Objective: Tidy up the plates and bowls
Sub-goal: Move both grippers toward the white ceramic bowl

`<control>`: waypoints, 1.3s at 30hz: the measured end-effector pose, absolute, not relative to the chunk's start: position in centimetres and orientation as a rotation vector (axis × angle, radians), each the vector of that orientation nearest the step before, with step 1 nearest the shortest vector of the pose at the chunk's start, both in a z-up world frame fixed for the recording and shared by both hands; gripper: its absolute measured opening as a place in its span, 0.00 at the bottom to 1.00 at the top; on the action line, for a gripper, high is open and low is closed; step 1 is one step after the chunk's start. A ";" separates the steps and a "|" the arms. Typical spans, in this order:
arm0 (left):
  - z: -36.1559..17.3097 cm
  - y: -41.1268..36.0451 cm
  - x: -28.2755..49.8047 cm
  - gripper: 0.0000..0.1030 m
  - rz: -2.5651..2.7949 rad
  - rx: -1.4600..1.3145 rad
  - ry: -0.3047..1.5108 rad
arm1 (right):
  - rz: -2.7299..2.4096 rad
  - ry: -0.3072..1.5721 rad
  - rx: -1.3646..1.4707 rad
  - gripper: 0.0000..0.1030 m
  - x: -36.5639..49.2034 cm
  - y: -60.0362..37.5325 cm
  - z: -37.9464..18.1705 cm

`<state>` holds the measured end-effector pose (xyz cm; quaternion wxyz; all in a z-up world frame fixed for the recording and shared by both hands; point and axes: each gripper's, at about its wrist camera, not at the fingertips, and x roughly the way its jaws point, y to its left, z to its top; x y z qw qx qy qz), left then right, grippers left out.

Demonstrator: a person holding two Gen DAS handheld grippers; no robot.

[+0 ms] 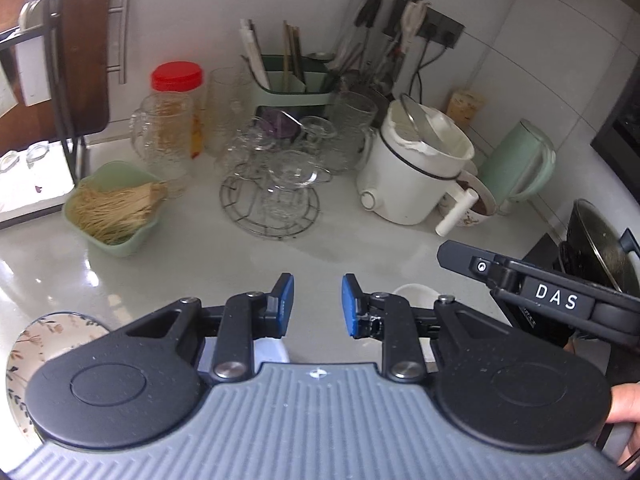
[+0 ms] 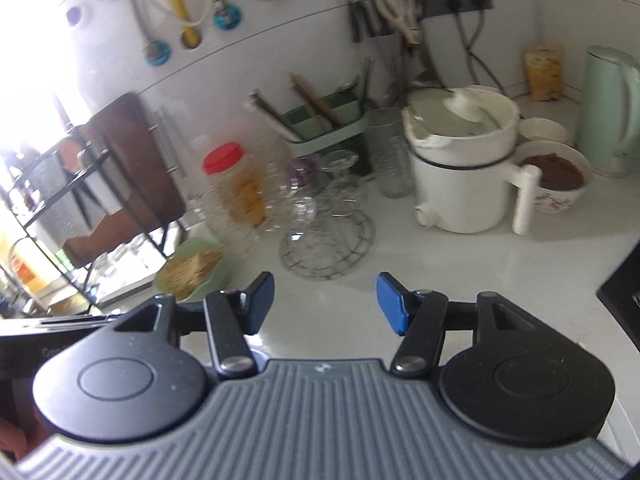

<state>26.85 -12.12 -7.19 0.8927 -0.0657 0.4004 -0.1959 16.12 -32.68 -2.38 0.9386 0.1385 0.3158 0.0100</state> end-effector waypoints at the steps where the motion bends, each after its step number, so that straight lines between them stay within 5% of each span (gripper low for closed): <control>1: -7.4 -12.7 26.9 0.28 -0.414 -0.138 0.836 | 0.009 0.651 0.288 0.58 15.9 -33.2 -2.6; 26: -12.7 -23.6 30.1 0.29 -0.531 -0.018 0.970 | -0.149 0.631 0.354 0.58 12.1 -40.4 -6.2; 30: -13.3 -24.2 30.8 0.44 -0.530 -0.006 0.972 | -0.166 0.617 0.362 0.58 12.3 -41.3 -6.4; 39: -16.1 -25.7 32.1 0.51 -0.511 0.039 1.009 | -0.197 0.655 0.341 0.58 13.2 -42.6 -9.1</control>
